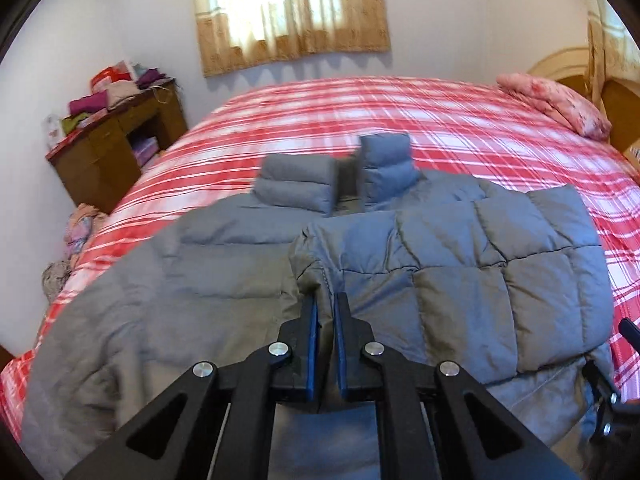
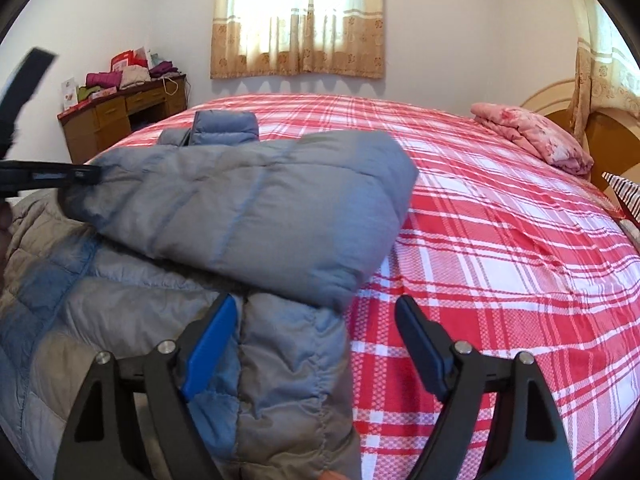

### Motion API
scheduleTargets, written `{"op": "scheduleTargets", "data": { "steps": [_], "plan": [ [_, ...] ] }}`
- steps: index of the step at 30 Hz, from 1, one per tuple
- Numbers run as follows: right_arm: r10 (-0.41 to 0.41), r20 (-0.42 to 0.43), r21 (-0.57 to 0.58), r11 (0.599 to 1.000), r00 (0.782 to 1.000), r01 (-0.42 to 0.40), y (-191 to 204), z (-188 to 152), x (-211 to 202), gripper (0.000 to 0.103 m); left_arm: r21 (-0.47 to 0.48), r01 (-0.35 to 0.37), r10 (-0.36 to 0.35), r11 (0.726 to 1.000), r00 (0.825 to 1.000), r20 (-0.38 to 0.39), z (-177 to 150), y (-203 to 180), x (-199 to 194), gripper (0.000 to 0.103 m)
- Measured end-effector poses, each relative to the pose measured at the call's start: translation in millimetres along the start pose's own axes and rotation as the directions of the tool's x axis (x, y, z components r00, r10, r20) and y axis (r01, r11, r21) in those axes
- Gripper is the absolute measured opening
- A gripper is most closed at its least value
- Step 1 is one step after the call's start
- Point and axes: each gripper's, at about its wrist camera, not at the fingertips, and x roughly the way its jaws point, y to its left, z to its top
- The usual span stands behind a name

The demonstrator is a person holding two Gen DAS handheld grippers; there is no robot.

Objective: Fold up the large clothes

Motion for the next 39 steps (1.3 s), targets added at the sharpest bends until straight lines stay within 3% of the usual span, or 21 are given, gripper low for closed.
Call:
{"op": "scheduleTargets", "data": {
  "steps": [7,12,15,18,21,22,24,25,26,28,30,33,35,39],
  "plan": [
    [-0.005,-0.006,0.006,1.000,1.000,0.005,-3,0,2,0.085,-0.062,-0.061,0.060,0.996,0.998,-0.007,-30,41,-22,0.007],
    [0.016,-0.027,0.027,1.000,1.000,-0.015,-10,1,7,0.086,-0.054,-0.135,0.133,0.989,0.990,-0.050,-61,49,-25,0.007],
    [0.022,-0.040,0.035,0.999,0.999,-0.021,-13,1,10,0.086,-0.055,-0.145,0.142,0.988,0.988,-0.058,-78,48,-26,0.007],
    [0.031,-0.058,0.038,0.999,0.998,-0.029,-14,1,12,0.086,-0.053,-0.161,0.158,0.986,0.986,-0.047,-77,48,-29,0.009],
    [0.118,-0.067,0.069,0.991,0.991,-0.113,-22,3,8,0.086,-0.074,-0.189,0.190,0.979,0.982,0.000,-69,53,-45,0.013],
    [0.126,-0.075,0.071,0.990,0.989,-0.120,-26,5,2,0.086,-0.079,-0.209,0.211,0.975,0.977,0.026,-67,55,-54,0.017],
    [0.124,-0.075,0.060,0.991,0.989,-0.120,-35,9,-13,0.086,-0.081,-0.240,0.246,0.967,0.967,0.072,-65,59,-70,0.044],
    [0.129,-0.070,0.058,0.990,0.989,-0.125,-39,12,-19,0.085,-0.087,-0.259,0.269,0.962,0.956,0.120,-64,62,-82,0.076],
    [0.128,-0.062,0.059,0.991,0.990,-0.124,-43,16,-25,0.085,-0.101,-0.274,0.287,0.956,0.945,0.156,-64,64,-89,0.098],
    [0.103,-0.036,0.061,0.993,0.994,-0.101,-54,32,-33,0.081,-0.134,-0.287,0.312,0.949,0.920,0.239,-60,66,-100,0.101],
    [0.082,-0.011,0.071,0.994,0.997,-0.081,-65,56,-27,0.075,-0.123,-0.267,0.292,0.956,0.915,0.277,-48,60,-97,0.101],
    [0.073,-0.007,0.126,0.989,0.997,-0.072,-76,82,0,0.056,-0.103,-0.265,0.283,0.959,0.931,0.232,-23,46,-65,0.101],
    [0.097,-0.022,0.182,0.979,0.995,-0.092,-76,97,31,0.054,-0.097,-0.296,0.309,0.950,0.930,0.197,-14,37,-39,0.101],
    [0.149,-0.078,0.138,0.981,0.986,-0.138,-45,96,81,0.054,-0.044,-0.351,0.354,0.935,0.927,0.123,-19,27,8,0.101]
  ]
}}
